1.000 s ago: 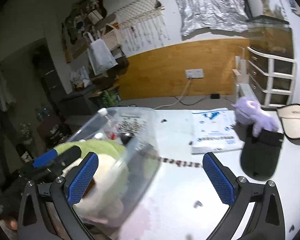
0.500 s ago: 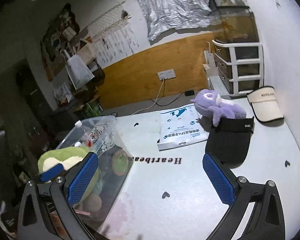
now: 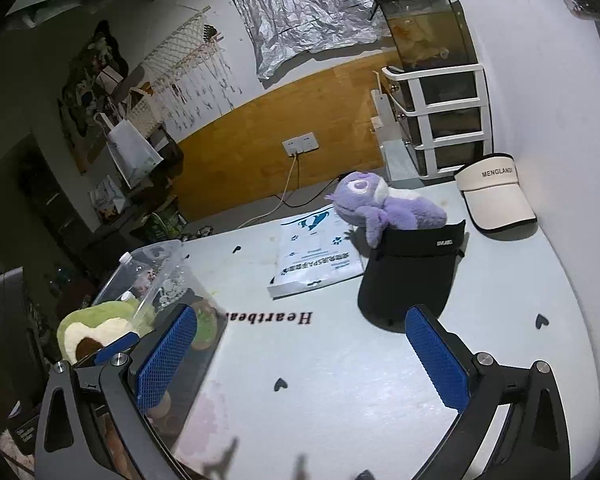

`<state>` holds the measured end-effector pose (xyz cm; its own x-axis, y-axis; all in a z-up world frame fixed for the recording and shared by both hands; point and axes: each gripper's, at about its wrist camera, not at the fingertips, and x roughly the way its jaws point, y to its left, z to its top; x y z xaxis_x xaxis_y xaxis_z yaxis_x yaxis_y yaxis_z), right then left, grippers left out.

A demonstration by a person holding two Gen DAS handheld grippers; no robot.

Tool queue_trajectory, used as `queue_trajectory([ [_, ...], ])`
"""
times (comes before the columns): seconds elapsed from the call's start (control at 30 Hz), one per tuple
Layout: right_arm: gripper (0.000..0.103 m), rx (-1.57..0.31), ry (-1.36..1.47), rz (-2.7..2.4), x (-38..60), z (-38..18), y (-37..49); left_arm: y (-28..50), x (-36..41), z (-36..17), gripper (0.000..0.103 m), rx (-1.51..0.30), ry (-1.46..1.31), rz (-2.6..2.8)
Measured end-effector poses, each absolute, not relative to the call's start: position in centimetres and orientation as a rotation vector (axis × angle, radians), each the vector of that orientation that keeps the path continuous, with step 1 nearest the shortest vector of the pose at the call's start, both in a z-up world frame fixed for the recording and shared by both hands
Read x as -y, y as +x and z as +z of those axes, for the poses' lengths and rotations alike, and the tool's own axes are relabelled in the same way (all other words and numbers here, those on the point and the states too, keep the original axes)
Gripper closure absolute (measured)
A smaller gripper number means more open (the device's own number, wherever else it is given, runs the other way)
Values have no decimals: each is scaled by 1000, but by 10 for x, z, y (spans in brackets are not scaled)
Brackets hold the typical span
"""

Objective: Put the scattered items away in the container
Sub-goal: 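Withdraw both tools from the box back over the table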

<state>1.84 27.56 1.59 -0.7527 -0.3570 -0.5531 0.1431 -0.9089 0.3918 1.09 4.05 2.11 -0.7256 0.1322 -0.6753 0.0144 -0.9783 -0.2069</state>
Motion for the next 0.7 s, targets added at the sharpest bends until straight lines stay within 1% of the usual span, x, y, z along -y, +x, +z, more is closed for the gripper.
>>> queue_trajectory([
  [0.17, 0, 537, 1005, -2669, -291, 7, 7, -5, -54, 18, 11, 285, -1161, 2810],
  [0.27, 0, 575, 1041, -2673, -297, 2, 0, -20, -53, 15, 19, 292, -1172, 2799],
  [0.47, 0, 600, 1097, -2684, -304, -6, -16, -60, -48, 5, 19, 264, -1146, 2827],
  [0.63, 0, 602, 1141, -2694, -307, -12, -30, -108, -36, -19, 19, 275, -1175, 2817],
  [0.7, 0, 604, 1162, -2699, -308, -15, -34, -128, -33, -33, 25, 292, -1207, 2808],
])
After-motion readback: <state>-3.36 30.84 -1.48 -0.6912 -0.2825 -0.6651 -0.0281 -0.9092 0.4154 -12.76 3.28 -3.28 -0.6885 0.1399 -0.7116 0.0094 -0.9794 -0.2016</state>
